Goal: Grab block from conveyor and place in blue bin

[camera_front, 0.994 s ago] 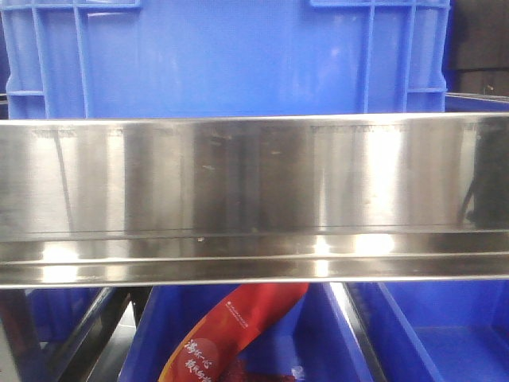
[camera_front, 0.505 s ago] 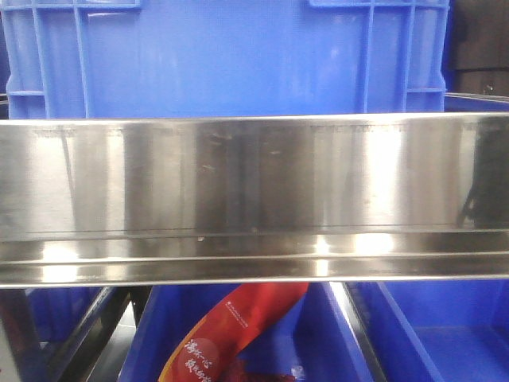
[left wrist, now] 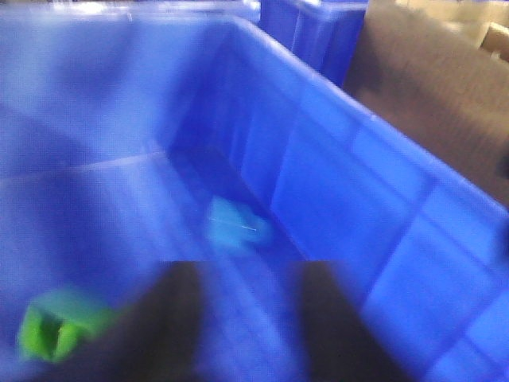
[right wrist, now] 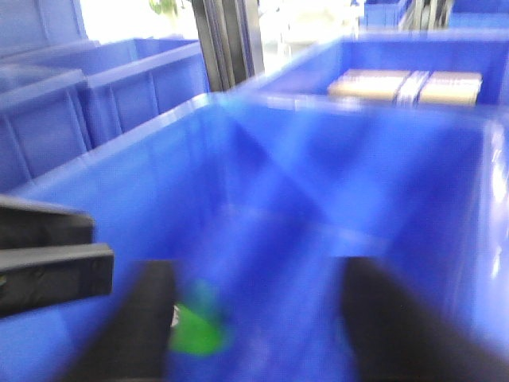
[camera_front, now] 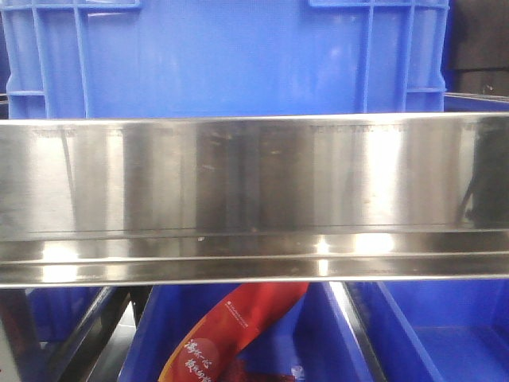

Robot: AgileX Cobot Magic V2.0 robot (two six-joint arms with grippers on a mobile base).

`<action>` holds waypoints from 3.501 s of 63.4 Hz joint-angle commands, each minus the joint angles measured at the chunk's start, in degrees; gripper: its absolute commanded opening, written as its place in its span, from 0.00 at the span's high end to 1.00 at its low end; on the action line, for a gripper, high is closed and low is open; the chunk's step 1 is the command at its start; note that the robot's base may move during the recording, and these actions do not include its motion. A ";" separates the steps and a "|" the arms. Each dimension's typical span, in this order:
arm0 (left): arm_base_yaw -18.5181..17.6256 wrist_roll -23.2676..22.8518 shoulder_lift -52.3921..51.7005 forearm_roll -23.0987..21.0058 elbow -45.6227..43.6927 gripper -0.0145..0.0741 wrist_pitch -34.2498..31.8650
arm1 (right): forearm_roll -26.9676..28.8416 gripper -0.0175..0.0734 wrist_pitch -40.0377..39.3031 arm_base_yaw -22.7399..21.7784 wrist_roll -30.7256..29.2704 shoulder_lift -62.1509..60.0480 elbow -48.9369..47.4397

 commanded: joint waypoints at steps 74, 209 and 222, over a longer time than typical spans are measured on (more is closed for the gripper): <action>10.97 0.06 -56.85 4.71 51.89 0.96 -15.58 | -7.90 0.98 -4.01 -13.45 -0.37 -45.64 41.27; 25.14 0.06 -84.60 4.71 61.97 0.96 -7.54 | -10.28 0.99 -9.01 -27.05 0.12 -74.62 69.44; 25.14 0.06 -84.60 4.71 61.97 0.96 -7.54 | -10.28 0.99 -9.01 -27.05 0.12 -74.62 69.44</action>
